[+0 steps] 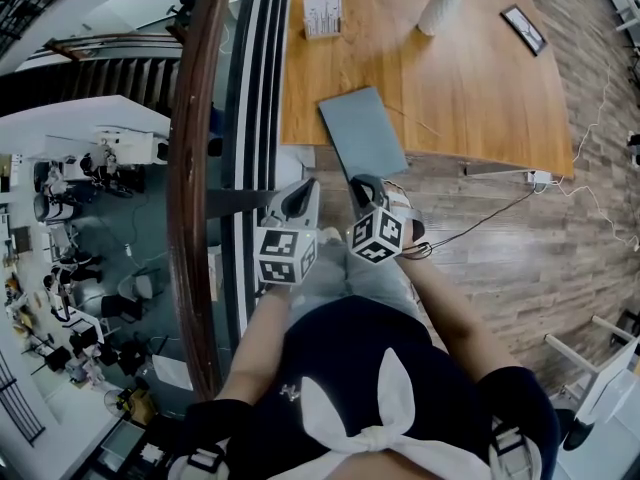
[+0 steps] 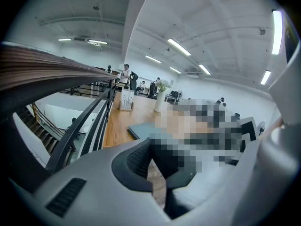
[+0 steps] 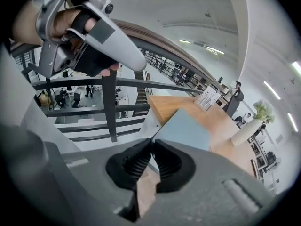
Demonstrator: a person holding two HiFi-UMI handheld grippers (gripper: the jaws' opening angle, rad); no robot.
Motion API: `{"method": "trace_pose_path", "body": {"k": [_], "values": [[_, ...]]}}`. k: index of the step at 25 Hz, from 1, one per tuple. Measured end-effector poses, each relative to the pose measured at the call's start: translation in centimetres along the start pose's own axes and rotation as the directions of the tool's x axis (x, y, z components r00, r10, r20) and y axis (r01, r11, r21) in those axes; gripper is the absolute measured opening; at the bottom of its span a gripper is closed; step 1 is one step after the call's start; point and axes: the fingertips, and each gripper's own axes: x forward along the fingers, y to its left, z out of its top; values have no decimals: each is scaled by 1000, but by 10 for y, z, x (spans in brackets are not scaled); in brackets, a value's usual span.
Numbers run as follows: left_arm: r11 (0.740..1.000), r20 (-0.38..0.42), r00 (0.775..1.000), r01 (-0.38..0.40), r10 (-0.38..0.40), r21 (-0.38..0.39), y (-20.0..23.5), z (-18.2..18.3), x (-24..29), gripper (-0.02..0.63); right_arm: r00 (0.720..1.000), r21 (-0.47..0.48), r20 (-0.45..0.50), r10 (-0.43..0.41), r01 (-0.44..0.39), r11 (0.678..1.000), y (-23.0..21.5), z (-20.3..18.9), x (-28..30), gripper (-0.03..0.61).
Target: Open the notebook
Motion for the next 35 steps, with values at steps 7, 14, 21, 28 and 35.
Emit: {"method": "trace_pose_path", "body": {"k": [7, 14, 21, 28, 35], "values": [[1000, -4, 1000, -8, 8, -8, 2, -2, 1, 17, 1000, 69, 23, -6, 5, 998, -8, 3, -7, 21], [999, 3, 999, -38, 38, -34, -3, 9, 2, 17, 998, 129, 63, 20, -28, 991, -22, 14, -23, 20], [996, 2, 997, -73, 73, -45, -1, 18, 4, 17, 991, 228, 127, 44, -72, 971, -40, 30, -34, 20], [993, 7, 994, -111, 112, -49, -1, 27, 5, 17, 971, 459, 220, 91, -185, 869, -61, 36, -47, 20], [987, 13, 988, -152, 153, -56, 1, 33, 8, 17, 950, 568, 290, 118, -270, 777, -78, 30, -55, 20]]}}
